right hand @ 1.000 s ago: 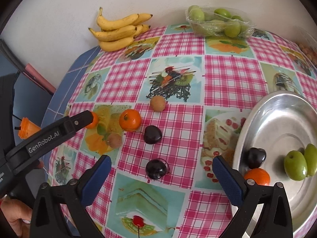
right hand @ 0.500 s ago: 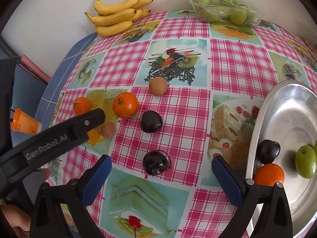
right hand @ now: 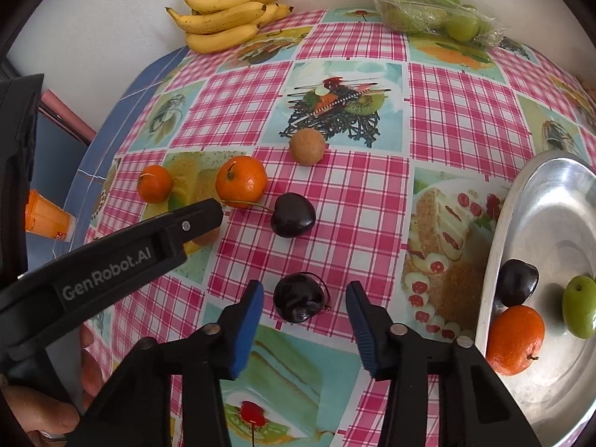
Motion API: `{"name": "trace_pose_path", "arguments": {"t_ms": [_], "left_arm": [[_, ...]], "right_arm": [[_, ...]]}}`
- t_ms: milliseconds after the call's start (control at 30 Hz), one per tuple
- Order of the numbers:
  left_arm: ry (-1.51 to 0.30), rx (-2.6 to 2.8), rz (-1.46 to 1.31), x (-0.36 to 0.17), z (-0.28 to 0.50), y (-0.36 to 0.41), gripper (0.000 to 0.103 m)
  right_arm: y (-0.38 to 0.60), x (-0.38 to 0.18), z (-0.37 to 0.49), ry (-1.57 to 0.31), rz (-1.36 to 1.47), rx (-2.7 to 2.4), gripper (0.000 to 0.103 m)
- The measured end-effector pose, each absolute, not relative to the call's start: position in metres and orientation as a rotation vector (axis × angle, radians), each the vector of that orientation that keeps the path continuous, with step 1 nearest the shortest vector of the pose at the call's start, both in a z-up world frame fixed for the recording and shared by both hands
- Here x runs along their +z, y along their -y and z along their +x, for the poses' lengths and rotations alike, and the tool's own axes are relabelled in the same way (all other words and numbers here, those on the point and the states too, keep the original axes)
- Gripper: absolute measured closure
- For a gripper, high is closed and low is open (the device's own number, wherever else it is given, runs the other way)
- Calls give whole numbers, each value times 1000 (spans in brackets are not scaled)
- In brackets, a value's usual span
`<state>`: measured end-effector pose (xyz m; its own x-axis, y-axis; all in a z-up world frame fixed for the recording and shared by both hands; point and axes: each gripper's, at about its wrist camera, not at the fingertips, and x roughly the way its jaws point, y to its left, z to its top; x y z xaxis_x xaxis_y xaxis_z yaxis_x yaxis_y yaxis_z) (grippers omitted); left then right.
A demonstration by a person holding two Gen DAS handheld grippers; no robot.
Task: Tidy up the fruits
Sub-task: 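Grasp a dark plum with the right tool while the left tool grasps a brown kiwi, then carry the dark plum and the brown kiwi over the steel bowl with both tools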
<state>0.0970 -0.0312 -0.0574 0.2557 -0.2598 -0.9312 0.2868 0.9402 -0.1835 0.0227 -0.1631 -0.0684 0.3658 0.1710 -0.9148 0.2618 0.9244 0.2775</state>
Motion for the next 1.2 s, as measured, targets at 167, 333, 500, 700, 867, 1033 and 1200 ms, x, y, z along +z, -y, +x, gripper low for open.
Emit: {"name": "trace_pose_path", "arguments": {"t_ms": [167,333,500,700,867,1033,1200], "left_arm": [[-1289,-373,26,-65,98,33,74],[-1296,-378,11,-67,100,32,77],[-1294,-378,-3,-65,100,33,77],[-1244,-385,-26,-44,100,24,77],[-1193,-387,-31,-24,99,23,77],[-1149,-384,-38,-10,97,24,77],[-1116,-380,-41,0,96,23,77]], "right_arm": [[167,-68,20,-1205,434,-57,64],[167,-65,20,-1199,438,-47,73],[170,-62,18,-1181,473,-40,73],[176,-42,13,-1109,503,-39,73],[180,-23,8,-1059,516,-40,73],[183,-13,3,-1036,521,-53,73],[184,-12,2,-1052,507,-77,73]]}}
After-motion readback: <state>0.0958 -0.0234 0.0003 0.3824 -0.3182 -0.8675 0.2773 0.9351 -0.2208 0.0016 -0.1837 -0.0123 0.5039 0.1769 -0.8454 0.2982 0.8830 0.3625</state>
